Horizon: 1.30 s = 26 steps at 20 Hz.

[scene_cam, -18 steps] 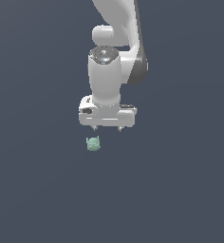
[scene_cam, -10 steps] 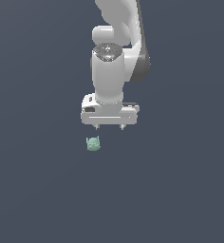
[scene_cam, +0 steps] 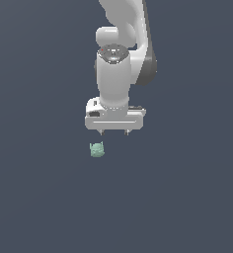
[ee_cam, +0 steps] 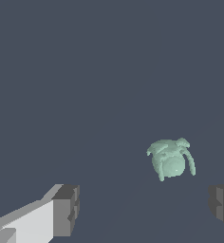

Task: Pick up the object and move it to a goal position.

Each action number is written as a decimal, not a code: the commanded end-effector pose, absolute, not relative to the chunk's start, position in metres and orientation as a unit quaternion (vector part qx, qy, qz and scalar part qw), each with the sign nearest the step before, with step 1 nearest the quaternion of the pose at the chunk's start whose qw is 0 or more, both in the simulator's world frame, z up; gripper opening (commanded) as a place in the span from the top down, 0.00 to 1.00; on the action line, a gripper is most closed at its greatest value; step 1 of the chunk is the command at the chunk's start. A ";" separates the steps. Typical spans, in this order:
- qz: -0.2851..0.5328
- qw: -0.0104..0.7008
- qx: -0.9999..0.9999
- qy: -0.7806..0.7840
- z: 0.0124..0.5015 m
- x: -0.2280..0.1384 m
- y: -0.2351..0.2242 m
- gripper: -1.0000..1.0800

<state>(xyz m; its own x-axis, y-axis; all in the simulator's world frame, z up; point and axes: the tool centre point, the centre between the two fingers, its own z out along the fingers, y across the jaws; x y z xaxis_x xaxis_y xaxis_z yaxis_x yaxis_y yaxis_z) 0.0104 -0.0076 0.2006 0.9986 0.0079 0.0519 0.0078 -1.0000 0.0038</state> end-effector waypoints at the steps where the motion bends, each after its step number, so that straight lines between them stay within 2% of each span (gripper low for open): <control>1: 0.024 0.002 1.000 0.009 0.195 0.011 -0.013 0.04; 17: 0.004 0.001 0.997 0.079 0.109 0.004 -0.080 0.04; 26: 0.000 0.000 0.996 0.095 0.090 0.000 -0.095 0.04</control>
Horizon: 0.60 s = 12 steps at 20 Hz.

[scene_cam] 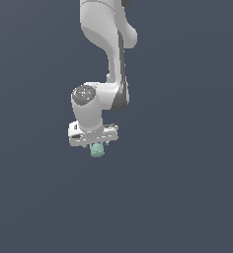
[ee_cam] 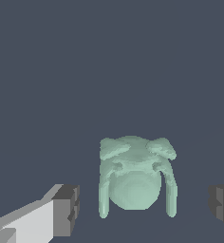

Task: Pick up the object and move it to a goal position.

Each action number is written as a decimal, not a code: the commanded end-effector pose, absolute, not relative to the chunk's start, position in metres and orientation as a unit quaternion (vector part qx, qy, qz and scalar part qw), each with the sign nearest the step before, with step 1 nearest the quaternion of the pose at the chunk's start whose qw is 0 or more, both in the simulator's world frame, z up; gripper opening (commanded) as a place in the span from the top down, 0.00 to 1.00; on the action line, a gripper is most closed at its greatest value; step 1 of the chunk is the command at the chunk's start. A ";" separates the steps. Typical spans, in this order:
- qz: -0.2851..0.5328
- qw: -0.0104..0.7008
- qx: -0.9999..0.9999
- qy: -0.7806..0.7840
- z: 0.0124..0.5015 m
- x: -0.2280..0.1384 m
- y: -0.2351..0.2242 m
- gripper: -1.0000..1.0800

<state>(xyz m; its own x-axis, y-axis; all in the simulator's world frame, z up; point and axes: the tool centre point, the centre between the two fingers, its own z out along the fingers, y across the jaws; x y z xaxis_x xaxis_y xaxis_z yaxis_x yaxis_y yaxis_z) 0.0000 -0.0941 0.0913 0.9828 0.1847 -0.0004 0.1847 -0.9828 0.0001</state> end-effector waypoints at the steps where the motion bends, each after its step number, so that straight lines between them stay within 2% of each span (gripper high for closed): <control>1: 0.000 0.000 0.996 0.093 0.091 0.000 -0.094 0.04; 12: 0.000 0.000 0.996 0.094 0.051 -0.001 -0.094 0.04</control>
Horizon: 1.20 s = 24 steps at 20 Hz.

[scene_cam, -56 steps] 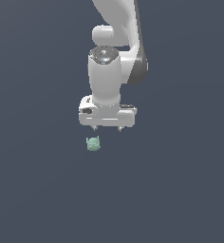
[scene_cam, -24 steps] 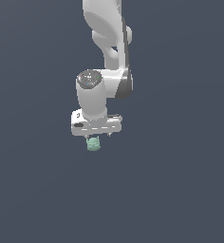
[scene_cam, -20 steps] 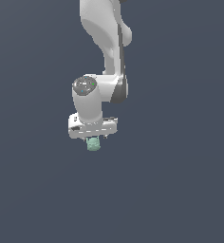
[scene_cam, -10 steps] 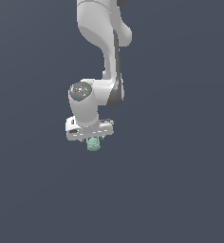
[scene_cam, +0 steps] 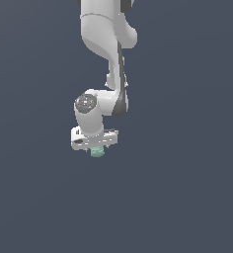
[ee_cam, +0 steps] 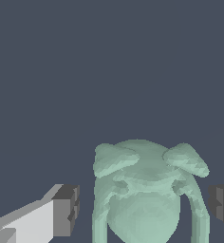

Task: Pick up the object and move it to a goal position.

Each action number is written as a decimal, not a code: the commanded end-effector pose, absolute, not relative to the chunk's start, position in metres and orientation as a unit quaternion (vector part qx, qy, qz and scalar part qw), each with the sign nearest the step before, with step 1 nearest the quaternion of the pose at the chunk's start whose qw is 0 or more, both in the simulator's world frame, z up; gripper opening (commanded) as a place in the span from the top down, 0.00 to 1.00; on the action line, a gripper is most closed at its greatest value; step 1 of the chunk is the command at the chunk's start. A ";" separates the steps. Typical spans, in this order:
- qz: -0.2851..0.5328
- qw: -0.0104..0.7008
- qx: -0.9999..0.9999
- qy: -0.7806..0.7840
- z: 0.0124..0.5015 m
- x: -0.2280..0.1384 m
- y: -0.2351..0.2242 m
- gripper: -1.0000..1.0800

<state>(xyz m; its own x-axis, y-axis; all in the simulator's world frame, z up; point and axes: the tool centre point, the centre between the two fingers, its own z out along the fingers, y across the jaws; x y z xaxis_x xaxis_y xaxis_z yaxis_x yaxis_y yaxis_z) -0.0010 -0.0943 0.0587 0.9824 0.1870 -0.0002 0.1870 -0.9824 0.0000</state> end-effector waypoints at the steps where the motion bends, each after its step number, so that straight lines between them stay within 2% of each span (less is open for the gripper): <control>1: 0.000 0.000 -0.996 -0.094 0.047 -0.001 -0.094 0.04; 6: 0.000 0.000 -0.996 -0.095 0.040 0.000 -0.095 0.04; 7: 0.000 0.000 -0.996 -0.095 0.040 0.000 -0.095 1.00; 24: -0.001 0.000 -0.996 -0.095 0.042 0.007 -0.103 1.00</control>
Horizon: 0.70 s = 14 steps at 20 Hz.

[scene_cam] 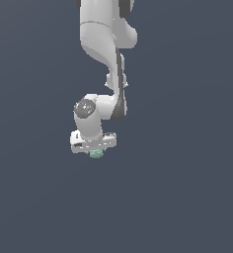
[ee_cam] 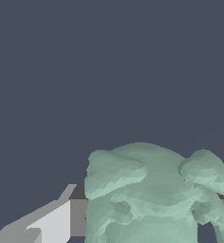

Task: Pick up the object and move it to a goal position.

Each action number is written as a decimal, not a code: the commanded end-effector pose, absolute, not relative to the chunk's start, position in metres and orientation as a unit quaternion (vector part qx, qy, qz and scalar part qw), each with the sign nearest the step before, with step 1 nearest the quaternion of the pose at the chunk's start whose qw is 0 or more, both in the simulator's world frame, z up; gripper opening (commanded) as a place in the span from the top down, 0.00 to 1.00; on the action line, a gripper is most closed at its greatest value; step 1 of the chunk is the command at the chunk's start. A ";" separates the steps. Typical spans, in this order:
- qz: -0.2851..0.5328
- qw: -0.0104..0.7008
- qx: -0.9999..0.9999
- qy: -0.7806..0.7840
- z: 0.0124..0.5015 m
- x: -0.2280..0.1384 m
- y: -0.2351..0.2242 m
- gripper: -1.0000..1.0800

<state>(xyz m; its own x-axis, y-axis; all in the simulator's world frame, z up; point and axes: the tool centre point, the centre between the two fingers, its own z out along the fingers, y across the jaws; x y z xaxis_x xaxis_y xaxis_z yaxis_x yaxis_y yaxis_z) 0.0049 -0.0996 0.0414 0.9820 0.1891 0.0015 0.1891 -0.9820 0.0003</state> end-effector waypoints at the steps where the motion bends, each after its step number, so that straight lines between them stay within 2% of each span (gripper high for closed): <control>1: 0.001 0.000 0.996 0.095 0.042 0.009 -0.105 1.00; 14: 0.001 0.000 0.996 0.095 0.045 0.052 -0.159 1.00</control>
<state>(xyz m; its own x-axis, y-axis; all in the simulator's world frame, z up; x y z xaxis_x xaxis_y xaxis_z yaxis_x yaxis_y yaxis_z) 0.0461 -0.1515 0.0445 0.9821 0.1884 0.0010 0.1884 -0.9821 0.0002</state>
